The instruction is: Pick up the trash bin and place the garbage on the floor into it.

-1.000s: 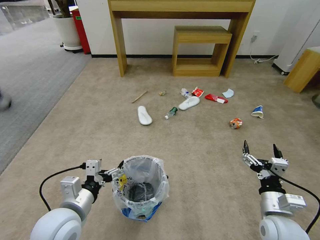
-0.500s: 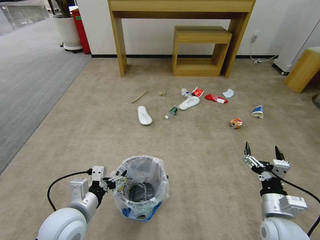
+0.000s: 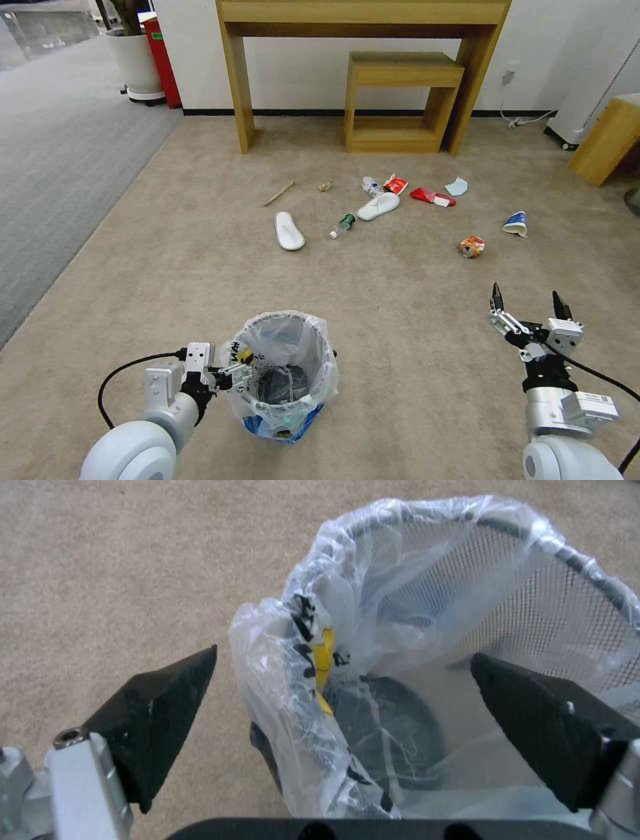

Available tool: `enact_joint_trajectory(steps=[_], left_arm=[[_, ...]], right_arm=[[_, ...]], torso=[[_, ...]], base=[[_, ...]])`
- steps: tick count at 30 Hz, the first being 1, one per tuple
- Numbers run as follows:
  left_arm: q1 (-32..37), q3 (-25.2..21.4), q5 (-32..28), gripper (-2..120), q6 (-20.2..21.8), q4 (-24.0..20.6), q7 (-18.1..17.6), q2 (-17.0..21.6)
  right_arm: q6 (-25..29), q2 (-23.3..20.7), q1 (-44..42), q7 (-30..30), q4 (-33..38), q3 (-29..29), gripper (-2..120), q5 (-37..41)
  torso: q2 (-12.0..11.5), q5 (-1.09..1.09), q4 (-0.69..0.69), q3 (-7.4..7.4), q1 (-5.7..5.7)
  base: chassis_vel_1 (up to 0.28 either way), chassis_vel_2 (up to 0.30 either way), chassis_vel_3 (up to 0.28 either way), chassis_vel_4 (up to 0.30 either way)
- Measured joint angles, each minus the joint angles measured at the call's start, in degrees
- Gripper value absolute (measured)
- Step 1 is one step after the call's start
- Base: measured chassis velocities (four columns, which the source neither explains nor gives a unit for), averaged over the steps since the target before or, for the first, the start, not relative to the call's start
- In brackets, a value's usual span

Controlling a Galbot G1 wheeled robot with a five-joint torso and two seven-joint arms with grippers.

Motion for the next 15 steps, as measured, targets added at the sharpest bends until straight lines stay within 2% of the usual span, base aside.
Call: enact_joint_trajectory(steps=[6, 15], left_arm=[[-1.2, 0.8, -2.2, 100, 0.7, 1.2, -1.9, 0.3], [-2.2, 1.5, -2.5, 100, 0.7, 2.8, -2.4, -0.3]], right_arm=[[-0.2, -0.2, 0.3, 0.0, -0.5, 0.0, 100, 0.2], [-0.4, -0.3, 1.1, 0.1, -1.7, -0.1, 100, 0.2]], torso=[[0.0, 0.00, 0.00, 0.00, 0.00], [0.0, 0.00, 0.00, 0.00, 0.00]], base=[[0.000, 0.000, 0.000, 0.000], [0.000, 0.000, 0.000, 0.000]])
